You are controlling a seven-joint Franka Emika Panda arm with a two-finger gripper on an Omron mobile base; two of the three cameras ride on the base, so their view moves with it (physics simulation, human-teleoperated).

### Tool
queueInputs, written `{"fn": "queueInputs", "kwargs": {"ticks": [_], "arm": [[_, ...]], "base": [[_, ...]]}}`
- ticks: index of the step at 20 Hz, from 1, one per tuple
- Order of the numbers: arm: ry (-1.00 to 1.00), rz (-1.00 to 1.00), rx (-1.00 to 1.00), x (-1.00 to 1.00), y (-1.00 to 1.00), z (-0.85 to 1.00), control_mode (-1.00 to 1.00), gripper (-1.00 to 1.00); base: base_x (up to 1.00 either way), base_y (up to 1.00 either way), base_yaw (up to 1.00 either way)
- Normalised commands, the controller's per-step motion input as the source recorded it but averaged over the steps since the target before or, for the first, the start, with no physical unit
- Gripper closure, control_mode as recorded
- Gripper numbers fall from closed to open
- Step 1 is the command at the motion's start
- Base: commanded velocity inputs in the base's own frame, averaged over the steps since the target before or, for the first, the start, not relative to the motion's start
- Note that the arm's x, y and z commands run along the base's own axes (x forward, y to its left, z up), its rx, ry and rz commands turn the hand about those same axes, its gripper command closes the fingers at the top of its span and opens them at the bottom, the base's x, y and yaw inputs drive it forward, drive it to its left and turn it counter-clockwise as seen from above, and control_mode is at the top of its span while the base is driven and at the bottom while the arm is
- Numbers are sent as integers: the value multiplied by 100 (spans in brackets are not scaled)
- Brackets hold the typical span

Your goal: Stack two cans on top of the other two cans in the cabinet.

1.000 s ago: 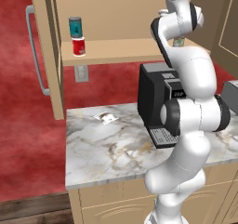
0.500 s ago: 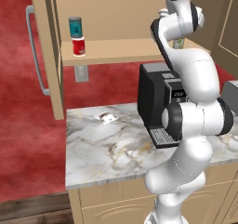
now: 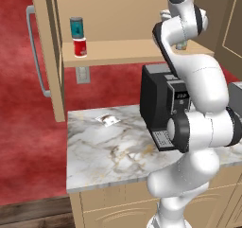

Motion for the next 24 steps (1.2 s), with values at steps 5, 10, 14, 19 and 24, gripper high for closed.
{"fn": "queueInputs", "kwargs": {"ticks": [5, 10, 14, 19, 24], "arm": [[-3, 0, 0, -39, 15, -10, -100, -100], [0, 0, 0, -50, 19, -16, -100, -100], [0, 14, 0, -47, 28, -19, -100, -100], [0, 33, -1, -42, 30, -19, -100, -100], [0, 43, -6, -49, 30, -14, -100, -100]], "base": [[0, 0, 0], [0, 0, 0], [0, 0, 0], [0, 0, 0], [0, 0, 0]]}}
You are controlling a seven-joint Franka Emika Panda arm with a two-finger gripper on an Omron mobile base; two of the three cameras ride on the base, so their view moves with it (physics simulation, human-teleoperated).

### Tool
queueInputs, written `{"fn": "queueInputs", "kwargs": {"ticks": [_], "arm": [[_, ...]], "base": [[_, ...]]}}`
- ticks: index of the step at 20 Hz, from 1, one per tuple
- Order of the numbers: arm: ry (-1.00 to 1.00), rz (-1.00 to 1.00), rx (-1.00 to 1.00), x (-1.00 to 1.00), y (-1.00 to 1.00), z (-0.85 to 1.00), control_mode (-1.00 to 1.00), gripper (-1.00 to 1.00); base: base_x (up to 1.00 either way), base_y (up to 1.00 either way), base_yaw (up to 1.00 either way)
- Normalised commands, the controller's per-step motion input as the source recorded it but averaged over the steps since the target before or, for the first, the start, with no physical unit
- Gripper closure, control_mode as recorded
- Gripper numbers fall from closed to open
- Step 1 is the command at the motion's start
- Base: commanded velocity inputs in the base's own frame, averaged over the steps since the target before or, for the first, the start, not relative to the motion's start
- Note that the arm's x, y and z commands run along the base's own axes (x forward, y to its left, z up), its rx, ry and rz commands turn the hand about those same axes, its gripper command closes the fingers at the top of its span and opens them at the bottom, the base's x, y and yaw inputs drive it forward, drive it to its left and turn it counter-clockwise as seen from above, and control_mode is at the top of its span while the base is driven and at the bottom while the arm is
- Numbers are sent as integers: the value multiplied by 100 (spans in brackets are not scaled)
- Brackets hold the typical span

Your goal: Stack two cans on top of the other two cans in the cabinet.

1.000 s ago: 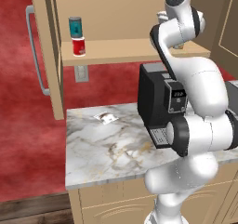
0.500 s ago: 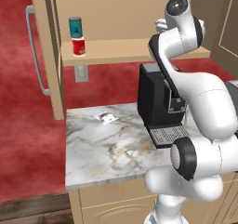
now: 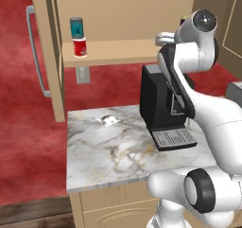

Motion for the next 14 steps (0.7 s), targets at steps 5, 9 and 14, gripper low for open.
{"fn": "queueInputs", "kwargs": {"ticks": [5, 9, 14], "arm": [[0, 32, -12, -59, 25, -6, -100, -100], [0, 13, -14, -62, 18, -11, -100, -100], [2, 4, -2, -56, 24, -25, -100, -100]], "base": [[0, 0, 0], [0, 0, 0], [0, 0, 0]]}}
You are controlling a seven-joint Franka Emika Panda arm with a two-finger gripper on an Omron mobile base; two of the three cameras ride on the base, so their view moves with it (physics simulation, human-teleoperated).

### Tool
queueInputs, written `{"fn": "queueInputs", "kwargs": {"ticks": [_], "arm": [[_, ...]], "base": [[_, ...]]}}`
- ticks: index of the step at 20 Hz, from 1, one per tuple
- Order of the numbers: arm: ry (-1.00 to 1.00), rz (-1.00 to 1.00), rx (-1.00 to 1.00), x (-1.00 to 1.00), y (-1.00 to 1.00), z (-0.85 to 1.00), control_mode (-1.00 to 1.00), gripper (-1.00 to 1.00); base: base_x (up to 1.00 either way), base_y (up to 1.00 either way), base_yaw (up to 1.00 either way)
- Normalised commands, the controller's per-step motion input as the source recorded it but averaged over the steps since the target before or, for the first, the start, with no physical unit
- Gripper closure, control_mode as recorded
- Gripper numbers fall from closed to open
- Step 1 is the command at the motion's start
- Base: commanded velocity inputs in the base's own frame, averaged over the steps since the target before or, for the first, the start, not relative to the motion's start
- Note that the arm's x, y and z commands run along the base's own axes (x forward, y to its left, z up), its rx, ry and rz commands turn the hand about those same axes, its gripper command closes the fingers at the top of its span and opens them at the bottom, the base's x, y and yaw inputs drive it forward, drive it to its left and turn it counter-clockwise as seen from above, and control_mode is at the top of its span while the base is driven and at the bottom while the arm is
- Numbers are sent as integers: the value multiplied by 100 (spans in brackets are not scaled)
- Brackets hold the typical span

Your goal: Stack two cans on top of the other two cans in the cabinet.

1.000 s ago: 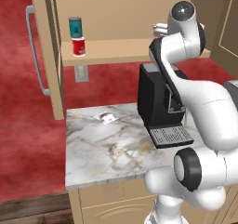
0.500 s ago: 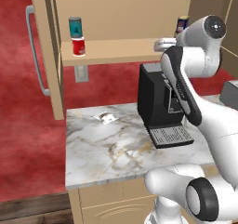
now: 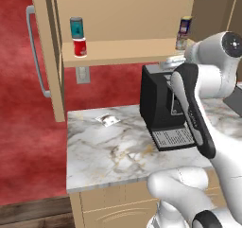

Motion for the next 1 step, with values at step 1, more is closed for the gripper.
{"fn": "queueInputs", "kwargs": {"ticks": [1], "arm": [[5, 1, 0, -48, 25, -35, -100, -100]], "base": [[0, 0, 0]]}}
